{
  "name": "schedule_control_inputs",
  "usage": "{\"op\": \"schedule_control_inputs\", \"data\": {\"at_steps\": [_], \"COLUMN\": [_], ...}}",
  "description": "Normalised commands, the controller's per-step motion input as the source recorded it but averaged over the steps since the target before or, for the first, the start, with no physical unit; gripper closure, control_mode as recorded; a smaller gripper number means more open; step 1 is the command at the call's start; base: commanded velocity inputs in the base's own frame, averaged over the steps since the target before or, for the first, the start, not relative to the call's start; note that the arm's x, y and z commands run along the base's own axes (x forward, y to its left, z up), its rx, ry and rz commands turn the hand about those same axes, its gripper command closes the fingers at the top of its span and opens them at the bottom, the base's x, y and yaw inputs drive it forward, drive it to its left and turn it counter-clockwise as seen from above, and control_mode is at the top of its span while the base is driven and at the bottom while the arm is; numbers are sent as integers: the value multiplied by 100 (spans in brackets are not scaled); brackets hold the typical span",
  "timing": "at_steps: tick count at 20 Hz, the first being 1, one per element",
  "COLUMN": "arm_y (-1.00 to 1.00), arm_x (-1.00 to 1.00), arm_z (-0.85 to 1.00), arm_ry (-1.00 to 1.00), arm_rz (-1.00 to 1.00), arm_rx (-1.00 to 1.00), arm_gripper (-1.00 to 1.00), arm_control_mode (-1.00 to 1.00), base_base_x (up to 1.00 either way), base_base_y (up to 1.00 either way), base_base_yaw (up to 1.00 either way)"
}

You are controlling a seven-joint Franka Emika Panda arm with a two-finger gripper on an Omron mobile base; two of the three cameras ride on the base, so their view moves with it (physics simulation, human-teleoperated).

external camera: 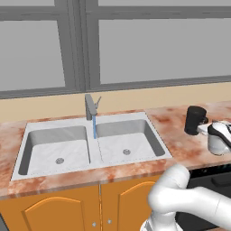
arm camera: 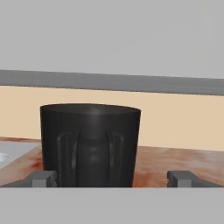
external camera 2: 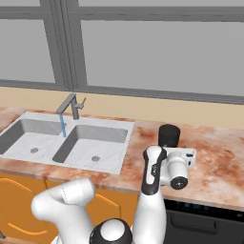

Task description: Turn on the sink faucet and place the jug under the water for a few seconds to fill it up.

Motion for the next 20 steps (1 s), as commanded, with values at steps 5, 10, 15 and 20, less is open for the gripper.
{"op": "schedule_control_inputs", "data": {"at_steps": [5, 10, 15, 20], "arm_y": [16, 9, 1, 0], "arm_x": [10, 21, 23, 15], "arm_z": [-4, 0, 0, -4], "arm_ry": [0, 0, 1, 1], "arm_rz": [0, 0, 0, 0], "arm_rx": [0, 0, 0, 0], "arm_gripper": [-100, -100, -100, 100], "arm_control_mode": [-100, -100, -100, -100], "base_base_x": [0, 0, 0, 0], "base_base_y": [0, 0, 0, 0], "base_base_yaw": [0, 0, 0, 0]}}
